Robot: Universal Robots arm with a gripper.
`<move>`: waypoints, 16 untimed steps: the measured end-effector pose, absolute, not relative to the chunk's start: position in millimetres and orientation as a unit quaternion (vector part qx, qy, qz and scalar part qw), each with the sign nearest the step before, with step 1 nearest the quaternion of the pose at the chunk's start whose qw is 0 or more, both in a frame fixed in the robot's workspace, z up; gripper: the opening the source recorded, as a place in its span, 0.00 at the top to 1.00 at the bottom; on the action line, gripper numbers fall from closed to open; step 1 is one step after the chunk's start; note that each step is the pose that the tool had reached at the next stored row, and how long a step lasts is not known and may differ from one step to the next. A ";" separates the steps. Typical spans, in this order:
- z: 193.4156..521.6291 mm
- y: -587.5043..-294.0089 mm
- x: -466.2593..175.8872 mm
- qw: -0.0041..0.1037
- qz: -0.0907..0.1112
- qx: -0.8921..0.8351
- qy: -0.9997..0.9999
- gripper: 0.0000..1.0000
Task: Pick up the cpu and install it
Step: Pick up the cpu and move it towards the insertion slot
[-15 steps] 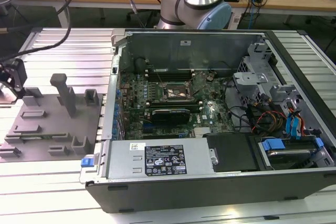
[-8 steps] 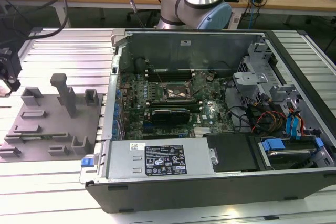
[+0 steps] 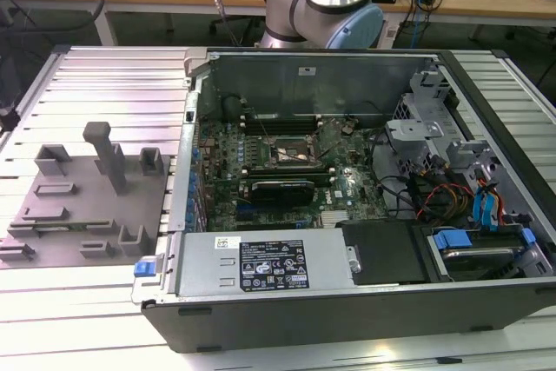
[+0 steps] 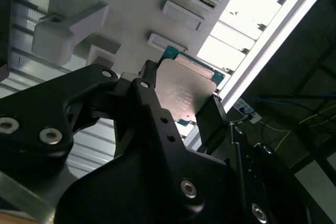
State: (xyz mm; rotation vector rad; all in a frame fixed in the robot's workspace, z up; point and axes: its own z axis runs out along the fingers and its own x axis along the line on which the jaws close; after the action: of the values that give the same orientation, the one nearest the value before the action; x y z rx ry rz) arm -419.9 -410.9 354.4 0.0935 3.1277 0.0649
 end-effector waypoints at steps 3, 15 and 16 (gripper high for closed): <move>364.0 -410.9 -419.9 0.006 0.021 0.030 0.999 0.45; 389.6 -410.9 -419.9 0.006 0.021 0.030 0.999 0.45; 391.1 -410.9 -419.9 0.006 0.021 0.030 0.999 0.45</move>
State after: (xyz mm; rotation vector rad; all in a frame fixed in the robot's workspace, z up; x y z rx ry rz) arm -419.9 -410.9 391.1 0.0935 3.1278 0.0649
